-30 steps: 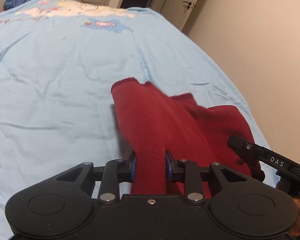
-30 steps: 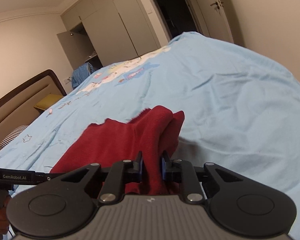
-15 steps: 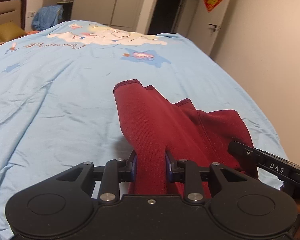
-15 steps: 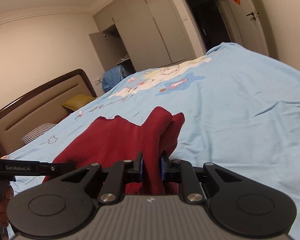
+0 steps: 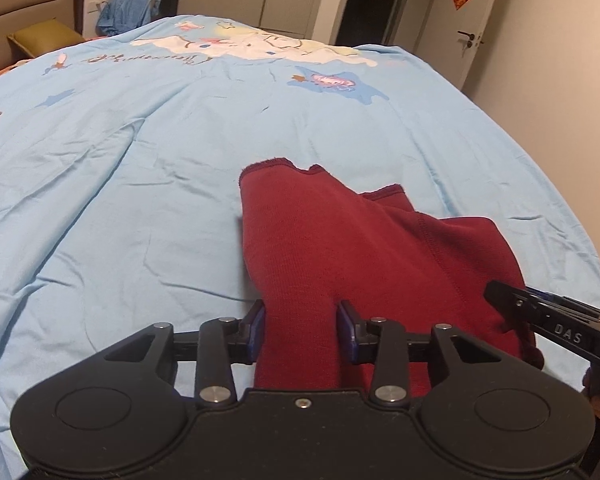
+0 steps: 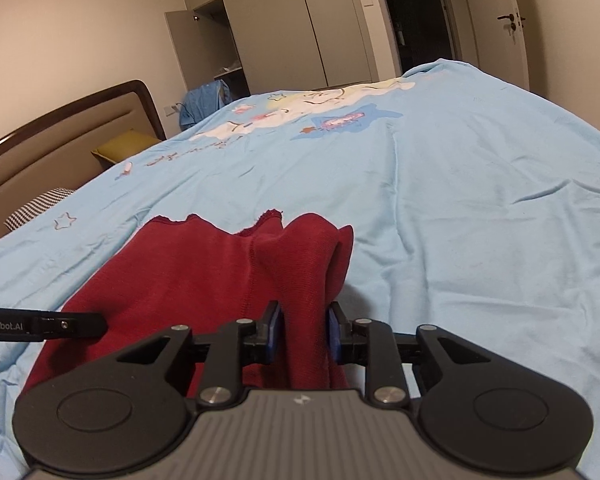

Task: Fold small clothes

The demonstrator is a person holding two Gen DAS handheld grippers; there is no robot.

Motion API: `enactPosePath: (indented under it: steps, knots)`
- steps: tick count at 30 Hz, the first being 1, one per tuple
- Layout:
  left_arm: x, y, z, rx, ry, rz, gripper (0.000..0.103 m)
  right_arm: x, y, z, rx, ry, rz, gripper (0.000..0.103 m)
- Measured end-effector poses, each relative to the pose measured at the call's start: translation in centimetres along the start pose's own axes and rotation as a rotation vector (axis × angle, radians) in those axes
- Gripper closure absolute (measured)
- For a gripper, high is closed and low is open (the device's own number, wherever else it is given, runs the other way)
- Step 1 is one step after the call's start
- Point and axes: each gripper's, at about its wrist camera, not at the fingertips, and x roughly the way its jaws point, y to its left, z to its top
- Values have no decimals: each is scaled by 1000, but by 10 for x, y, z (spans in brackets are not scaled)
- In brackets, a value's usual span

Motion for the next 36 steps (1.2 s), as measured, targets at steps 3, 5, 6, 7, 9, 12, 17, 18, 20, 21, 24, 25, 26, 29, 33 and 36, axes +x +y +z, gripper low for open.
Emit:
enactPosePath:
  steps: [3, 5, 6, 7, 9, 12, 17, 18, 20, 21, 24, 25, 26, 29, 33, 36]
  knots:
    - [0, 4, -3, -18, 6, 21, 52, -4, 0, -4, -11, -3, -19, 64]
    - [-3, 6, -5, -27, 4, 33, 41, -8, 1, -3, -19, -8, -32, 63]
    - [-5, 7, -6, -29, -1, 41, 38, -10, 2, -4, -23, -11, -38, 61]
    - [-9, 7, -7, -29, -9, 50, 32, -13, 2, -5, -25, -14, -44, 55]
    - [-18, 8, -10, -28, -28, 60, 25, -20, 4, -6, -27, -25, -50, 45]
    - [-37, 9, -16, -31, -69, 74, 9, -35, 7, -8, -32, -50, -49, 28]
    - [-73, 8, -30, -7, -143, 93, 1, -69, 18, -16, -59, -105, -41, 5]
    - [-79, 8, -34, -1, -153, 93, 1, -76, 21, -18, -65, -115, -40, 1]
    - [-93, 8, -42, 6, -172, 93, 1, -89, 28, -21, -77, -130, -41, 0]
    - [-99, 9, -46, 10, -181, 92, 1, -95, 31, -24, -83, -137, -42, 0]
    - [-119, 10, -59, 28, -206, 86, 1, -114, 41, -32, -102, -159, -45, 0]
    - [-125, 10, -65, 36, -217, 87, 1, -120, 44, -36, -105, -165, -50, 0]
    - [-131, 10, -70, 45, -229, 87, 1, -126, 47, -39, -106, -171, -52, 0]
    - [-148, 8, -90, 80, -259, 87, 1, -142, 56, -52, -102, -181, -50, 0]
    - [-163, 6, -116, 127, -277, 91, 1, -161, 68, -75, -124, -182, -50, 0]
    - [-170, 6, -135, 153, -287, 85, 1, -172, 75, -91, -129, -170, -50, 0]
